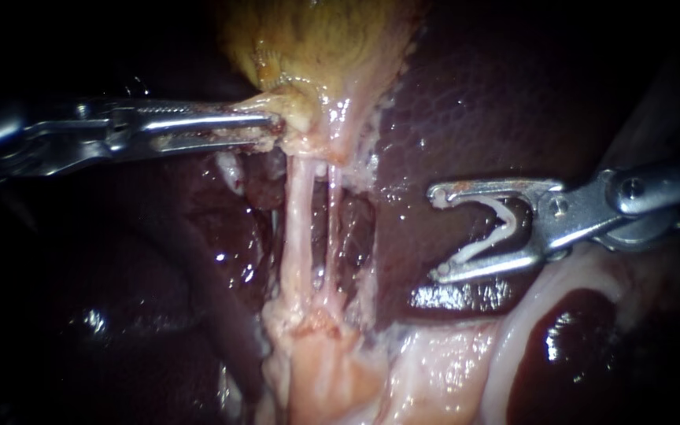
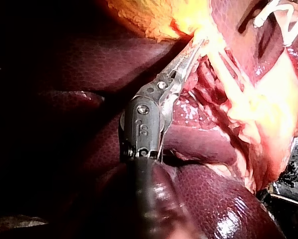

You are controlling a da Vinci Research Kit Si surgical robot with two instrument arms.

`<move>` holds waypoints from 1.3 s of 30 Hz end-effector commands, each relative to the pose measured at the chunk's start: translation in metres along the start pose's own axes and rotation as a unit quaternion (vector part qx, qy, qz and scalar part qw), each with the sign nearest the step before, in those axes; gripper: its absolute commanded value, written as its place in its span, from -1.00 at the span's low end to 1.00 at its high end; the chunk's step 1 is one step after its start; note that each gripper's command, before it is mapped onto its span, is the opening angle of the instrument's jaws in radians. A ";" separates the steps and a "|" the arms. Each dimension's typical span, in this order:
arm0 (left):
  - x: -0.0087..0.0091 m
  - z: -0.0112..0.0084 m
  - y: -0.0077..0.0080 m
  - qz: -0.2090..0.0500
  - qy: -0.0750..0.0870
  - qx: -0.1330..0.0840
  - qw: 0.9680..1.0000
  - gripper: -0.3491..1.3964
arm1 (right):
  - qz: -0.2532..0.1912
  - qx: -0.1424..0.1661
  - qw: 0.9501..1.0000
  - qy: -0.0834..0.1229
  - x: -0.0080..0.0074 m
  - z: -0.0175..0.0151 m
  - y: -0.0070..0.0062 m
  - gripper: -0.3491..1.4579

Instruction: Clipping first clip left tube

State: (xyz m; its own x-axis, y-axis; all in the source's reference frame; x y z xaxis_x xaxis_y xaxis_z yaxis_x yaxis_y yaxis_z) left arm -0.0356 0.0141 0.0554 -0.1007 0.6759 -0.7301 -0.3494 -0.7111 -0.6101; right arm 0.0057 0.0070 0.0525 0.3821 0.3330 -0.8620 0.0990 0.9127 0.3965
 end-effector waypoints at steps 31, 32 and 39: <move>0.0067 -0.0095 0.0027 -0.015 0.026 -0.003 1.000 -1.00 | -0.001 0.017 1.000 0.004 0.0024 0.0035 -0.0022 -0.06; 0.0067 -0.0095 0.0027 -0.015 0.026 -0.003 1.000 -1.00 | -0.002 0.019 1.000 0.004 0.0027 0.0041 -0.0025 -0.06; 0.0066 -0.0095 0.0028 -0.015 0.026 -0.003 1.000 -1.00 | 0.009 0.028 1.000 0.006 0.0045 0.0090 -0.0039 -0.06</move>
State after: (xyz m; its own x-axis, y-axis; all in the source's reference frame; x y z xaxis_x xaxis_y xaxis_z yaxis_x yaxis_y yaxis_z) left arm -0.0283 0.0148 0.0459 -0.0413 0.6853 -0.7271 -0.3465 -0.6924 -0.6329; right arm 0.0159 0.0026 0.0500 0.3724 0.3578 -0.8563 0.1429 0.8896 0.4338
